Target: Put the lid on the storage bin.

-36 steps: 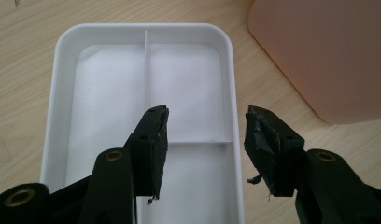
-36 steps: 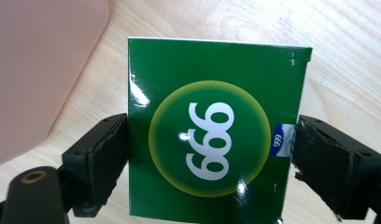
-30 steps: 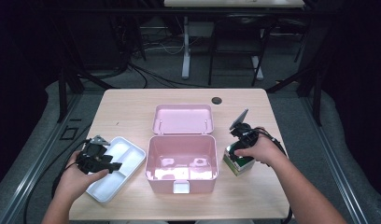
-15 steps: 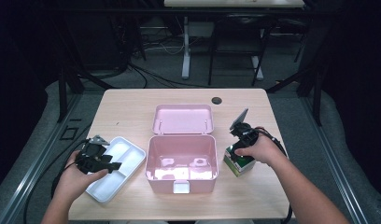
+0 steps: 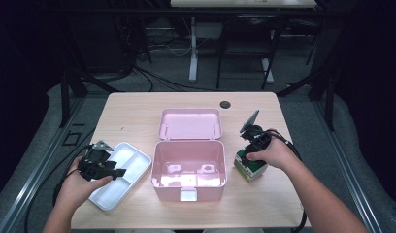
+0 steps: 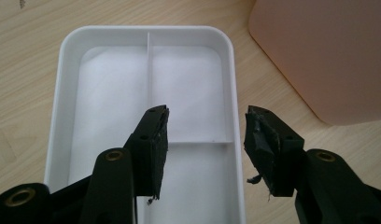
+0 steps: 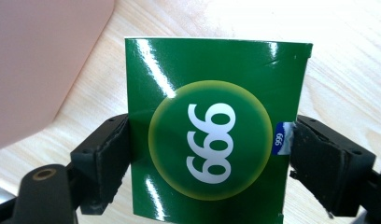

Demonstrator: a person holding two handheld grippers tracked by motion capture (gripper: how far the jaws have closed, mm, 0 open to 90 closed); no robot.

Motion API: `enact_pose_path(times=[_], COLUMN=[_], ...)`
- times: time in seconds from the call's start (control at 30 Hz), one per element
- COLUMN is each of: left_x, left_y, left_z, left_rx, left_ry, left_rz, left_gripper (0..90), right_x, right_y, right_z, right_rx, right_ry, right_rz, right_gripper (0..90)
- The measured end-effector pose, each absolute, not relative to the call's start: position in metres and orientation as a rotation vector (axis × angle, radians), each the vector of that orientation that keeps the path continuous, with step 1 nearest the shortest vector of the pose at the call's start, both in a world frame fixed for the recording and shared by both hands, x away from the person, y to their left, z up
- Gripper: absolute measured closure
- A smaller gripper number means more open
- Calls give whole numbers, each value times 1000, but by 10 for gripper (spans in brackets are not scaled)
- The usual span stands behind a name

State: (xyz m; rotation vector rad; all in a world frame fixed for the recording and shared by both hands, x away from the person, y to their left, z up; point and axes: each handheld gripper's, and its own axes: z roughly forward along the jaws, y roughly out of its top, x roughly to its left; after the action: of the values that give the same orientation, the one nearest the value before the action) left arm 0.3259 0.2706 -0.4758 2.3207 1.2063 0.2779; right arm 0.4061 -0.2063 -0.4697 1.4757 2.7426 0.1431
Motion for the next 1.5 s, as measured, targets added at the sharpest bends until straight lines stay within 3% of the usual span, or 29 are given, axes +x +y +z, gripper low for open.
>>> enact_pose_path(times=[1.2, 1.5], left_x=[326, 326], left_y=[270, 271], left_z=[-475, -475], left_rx=[2323, 2322], left_ry=[1206, 1205], left_rz=[277, 280], left_gripper=[493, 493], right_x=[385, 378], right_y=[-194, -188], right_z=[-388, -373], right_rx=[1167, 919], right_ry=[2850, 2904], right_rz=[142, 173], right_gripper=[171, 172])
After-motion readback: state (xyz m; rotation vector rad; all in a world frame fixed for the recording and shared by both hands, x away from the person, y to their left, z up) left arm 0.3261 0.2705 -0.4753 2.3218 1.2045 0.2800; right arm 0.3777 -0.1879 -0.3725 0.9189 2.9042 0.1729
